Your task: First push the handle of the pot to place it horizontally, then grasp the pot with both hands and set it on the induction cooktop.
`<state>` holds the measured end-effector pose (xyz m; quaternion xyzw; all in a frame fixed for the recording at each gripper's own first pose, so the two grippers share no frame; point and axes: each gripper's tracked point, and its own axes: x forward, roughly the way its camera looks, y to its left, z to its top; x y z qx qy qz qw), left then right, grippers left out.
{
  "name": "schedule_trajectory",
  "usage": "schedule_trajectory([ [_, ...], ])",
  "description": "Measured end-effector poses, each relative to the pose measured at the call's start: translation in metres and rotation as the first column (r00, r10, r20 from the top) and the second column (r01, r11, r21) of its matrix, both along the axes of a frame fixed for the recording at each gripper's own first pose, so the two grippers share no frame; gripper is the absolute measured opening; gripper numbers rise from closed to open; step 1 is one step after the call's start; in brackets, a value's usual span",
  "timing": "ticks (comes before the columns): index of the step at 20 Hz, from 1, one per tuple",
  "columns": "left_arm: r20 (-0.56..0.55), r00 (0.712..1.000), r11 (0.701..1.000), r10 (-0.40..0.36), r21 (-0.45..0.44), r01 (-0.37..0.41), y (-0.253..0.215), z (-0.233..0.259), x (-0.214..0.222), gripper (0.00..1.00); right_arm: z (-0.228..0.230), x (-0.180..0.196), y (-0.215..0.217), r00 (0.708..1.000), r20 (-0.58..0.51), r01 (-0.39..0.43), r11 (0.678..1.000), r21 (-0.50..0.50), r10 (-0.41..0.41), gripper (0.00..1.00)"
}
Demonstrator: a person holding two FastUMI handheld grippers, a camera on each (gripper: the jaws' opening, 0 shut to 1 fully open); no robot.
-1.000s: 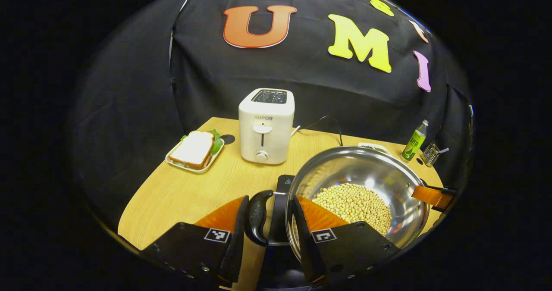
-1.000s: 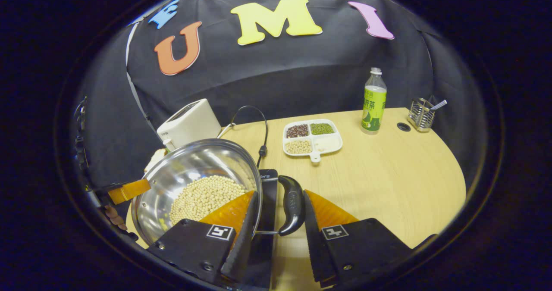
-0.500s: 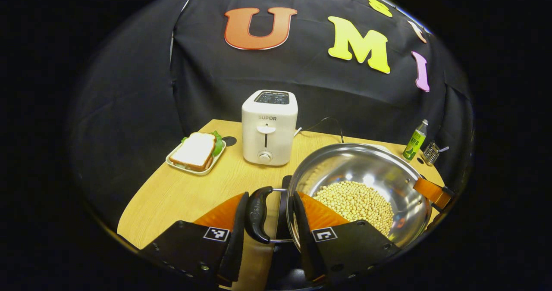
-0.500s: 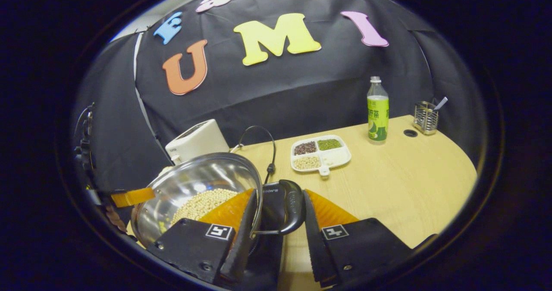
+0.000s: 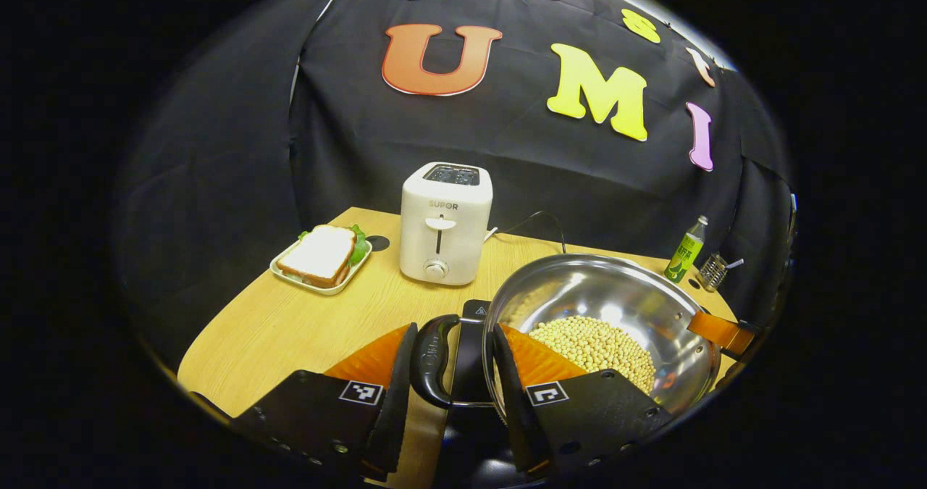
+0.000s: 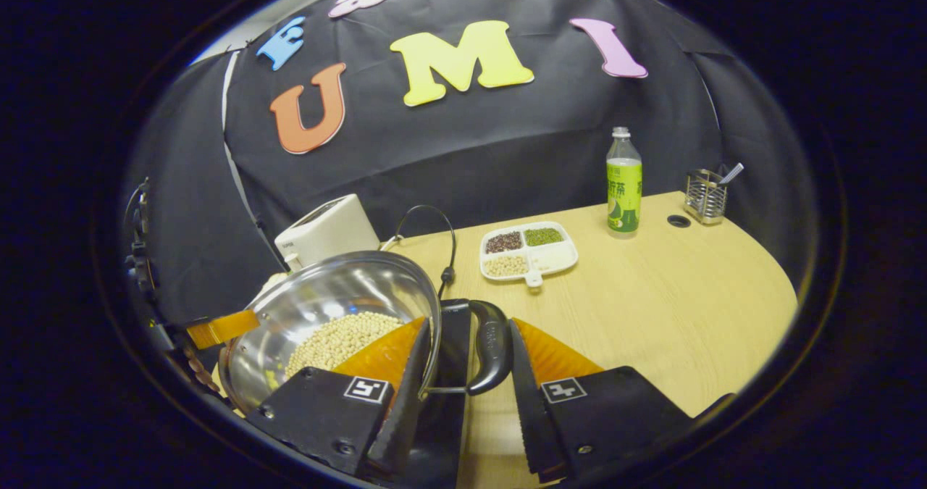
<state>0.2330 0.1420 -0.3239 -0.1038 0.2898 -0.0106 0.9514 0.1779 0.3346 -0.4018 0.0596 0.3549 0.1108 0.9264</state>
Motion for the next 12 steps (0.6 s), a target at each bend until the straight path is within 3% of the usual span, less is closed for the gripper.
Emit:
schedule_trajectory([
  [1, 0.016, 1.000, 1.000, 0.018, -0.004, -0.018, -0.001, 0.003, -0.002, 0.59, 0.002, -0.001, -0.001, 1.000, -0.005, -0.001, 1.000, -0.004, 0.001, 0.64],
  [2, 0.028, 0.999, 0.999, 0.031, 0.006, -0.031, -0.002, 0.005, -0.004, 0.49, 0.002, 0.000, -0.002, 1.000, 0.000, -0.005, 1.000, -0.012, 0.005, 0.65],
  [3, 0.039, 0.998, 0.999, 0.040, 0.019, -0.041, -0.001, 0.006, -0.005, 0.59, 0.002, 0.001, -0.003, 1.000, 0.001, -0.011, 1.000, -0.014, 0.011, 0.65],
  [4, 0.040, 0.998, 0.998, 0.048, 0.026, -0.049, -0.001, 0.005, -0.007, 0.51, 0.003, -0.001, -0.004, 1.000, 0.007, -0.013, 1.000, -0.017, 0.013, 0.67],
  [5, 0.041, 0.997, 0.998, 0.060, 0.025, -0.061, -0.001, 0.007, -0.009, 0.62, 0.008, -0.001, -0.007, 1.000, 0.027, -0.013, 1.000, -0.023, 0.014, 0.69],
  [9, 0.075, 0.984, 0.987, 0.161, 0.017, -0.162, 0.009, 0.031, -0.020, 0.64, 0.034, -0.014, -0.027, 0.995, 0.100, 0.036, 0.998, -0.045, -0.032, 0.75],
  [11, 0.079, 0.981, 0.984, 0.179, 0.000, -0.180, 0.000, 0.041, -0.029, 0.78, 0.045, -0.025, -0.035, 0.995, 0.088, 0.061, 0.996, -0.064, -0.056, 0.84],
  [12, 0.094, 0.979, 0.983, 0.182, -0.007, -0.182, -0.005, 0.051, -0.035, 0.87, 0.053, -0.029, -0.038, 0.994, 0.093, 0.061, 0.995, -0.073, -0.054, 0.84],
])
